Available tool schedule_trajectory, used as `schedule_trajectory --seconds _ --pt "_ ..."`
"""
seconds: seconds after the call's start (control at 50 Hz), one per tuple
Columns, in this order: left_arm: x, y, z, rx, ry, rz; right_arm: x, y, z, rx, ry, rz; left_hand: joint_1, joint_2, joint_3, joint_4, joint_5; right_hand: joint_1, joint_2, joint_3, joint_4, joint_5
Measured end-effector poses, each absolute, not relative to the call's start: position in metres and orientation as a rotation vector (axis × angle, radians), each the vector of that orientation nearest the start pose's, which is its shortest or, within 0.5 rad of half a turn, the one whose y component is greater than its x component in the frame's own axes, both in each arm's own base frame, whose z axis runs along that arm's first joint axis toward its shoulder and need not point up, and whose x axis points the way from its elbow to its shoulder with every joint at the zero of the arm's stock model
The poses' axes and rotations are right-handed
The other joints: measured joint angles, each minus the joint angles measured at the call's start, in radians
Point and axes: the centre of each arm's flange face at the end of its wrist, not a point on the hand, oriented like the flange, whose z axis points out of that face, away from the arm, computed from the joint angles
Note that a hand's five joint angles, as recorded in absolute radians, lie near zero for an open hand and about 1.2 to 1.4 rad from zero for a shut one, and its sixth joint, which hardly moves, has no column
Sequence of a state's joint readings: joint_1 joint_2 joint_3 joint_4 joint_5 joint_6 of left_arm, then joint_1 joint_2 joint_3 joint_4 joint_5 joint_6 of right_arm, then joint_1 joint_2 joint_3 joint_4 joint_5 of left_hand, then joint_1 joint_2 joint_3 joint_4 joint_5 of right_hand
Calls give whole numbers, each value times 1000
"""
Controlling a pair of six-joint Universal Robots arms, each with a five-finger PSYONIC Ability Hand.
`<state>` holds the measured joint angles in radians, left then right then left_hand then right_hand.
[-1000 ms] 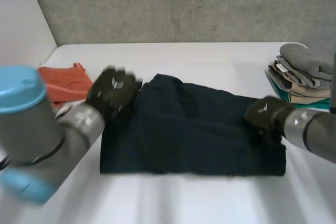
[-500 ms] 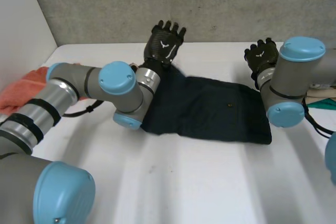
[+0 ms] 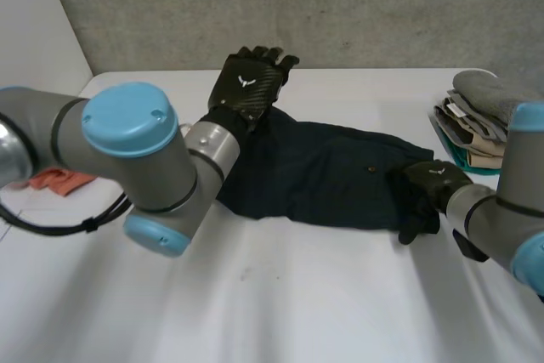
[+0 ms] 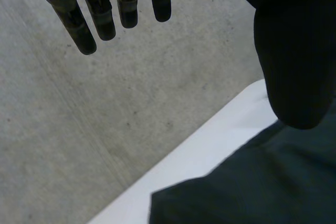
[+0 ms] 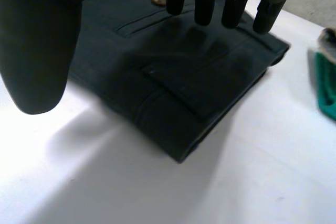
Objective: Fold the laundry.
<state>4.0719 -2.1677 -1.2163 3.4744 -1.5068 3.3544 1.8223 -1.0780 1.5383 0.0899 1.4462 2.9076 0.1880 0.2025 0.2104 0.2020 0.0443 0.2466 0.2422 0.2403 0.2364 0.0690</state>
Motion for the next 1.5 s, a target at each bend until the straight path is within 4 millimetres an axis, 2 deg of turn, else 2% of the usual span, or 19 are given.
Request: schedule_trajectory --seconds 0.06,0.12,0.16,0.28,0.36,0.42,0.46,0.5,0.6,0.68,0.76,0.82,0.88,1.0,1.12,1.24,1.32,1.42,1.5 --pt "-369 -266 223 1062 2200 -2527 223 -297 140 -719 2521 -1495 0 0 0 -1 0 248 253 252 255 254" --pt "-366 -263 220 1059 2223 -2511 222 -304 131 -727 2523 -1532 0 0 0 -1 0 662 747 722 735 725" --pt "-364 -263 219 1055 2230 -2502 217 -309 127 -739 2538 -1580 0 0 0 -1 0 767 898 897 917 859" --pt "-357 -264 228 1029 2209 -2516 192 -319 149 -850 2576 -1828 0 0 0 -1 0 801 906 930 955 882" --pt "-346 -262 244 995 2174 -2547 166 -323 176 -1108 2624 -2025 0 0 0 0 0 815 906 930 955 893" --pt "-340 -262 251 976 2158 -2559 164 -323 184 -1308 2609 -2085 0 0 0 -1 0 824 906 930 958 893" --pt "-336 -262 254 962 2151 -2562 174 -321 190 -1452 2541 -2128 0 0 0 -1 0 832 911 930 961 893" --pt "-332 -262 256 949 2149 -2560 198 -315 196 -1602 2389 -2179 0 0 0 -1 0 841 914 930 961 893" --pt "-326 -261 252 937 2165 -2536 288 -271 186 -1896 1826 -2129 0 0 0 -1 0 862 914 930 962 926" --pt "-325 -261 249 937 2179 -2520 326 -232 162 -2017 1557 -1972 0 0 0 -1 0 868 914 930 962 938" --pt "-325 -260 247 940 2183 -2515 338 -207 144 -2087 1420 -1858 0 0 0 -1 0 792 834 849 879 875" --pt "-328 -260 252 938 2162 -2541 337 -204 155 -2045 1396 -1886 0 0 0 0 0 267 321 355 390 354" --pt "-334 -260 261 934 2131 -2585 330 -211 178 -1905 1445 -1950 0 0 0 -1 0 -15 -8 8 27 10" --pt "-361 -249 283 953 2085 -2702 303 -238 230 -1289 1676 -1955 0 0 0 -1 0 -25 -34 -33 -30 -27" --pt "-400 -236 276 1046 2133 -2705 264 -270 255 -813 1858 -1866 0 0 0 -1 0 -25 -34 -33 -30 -27" --pt "-438 -222 242 1205 2223 -2605 235 -299 248 -643 2051 -1806 0 0 0 0 0 -25 -34 -33 -30 -27" --pt "-456 -222 201 1298 2288 -2454 229 -317 227 -606 2186 -1724 0 0 0 -1 0 -25 -34 -33 -30 -27" --pt "-446 -240 163 1299 2317 -2209 243 -324 199 -627 2269 -1568 0 0 0 -1 0 -25 -34 -33 -30 -27" --pt "-429 -253 150 1278 2309 -2051 260 -320 179 -665 2295 -1446 0 0 0 -1 0 -25 -34 -33 -30 -27"
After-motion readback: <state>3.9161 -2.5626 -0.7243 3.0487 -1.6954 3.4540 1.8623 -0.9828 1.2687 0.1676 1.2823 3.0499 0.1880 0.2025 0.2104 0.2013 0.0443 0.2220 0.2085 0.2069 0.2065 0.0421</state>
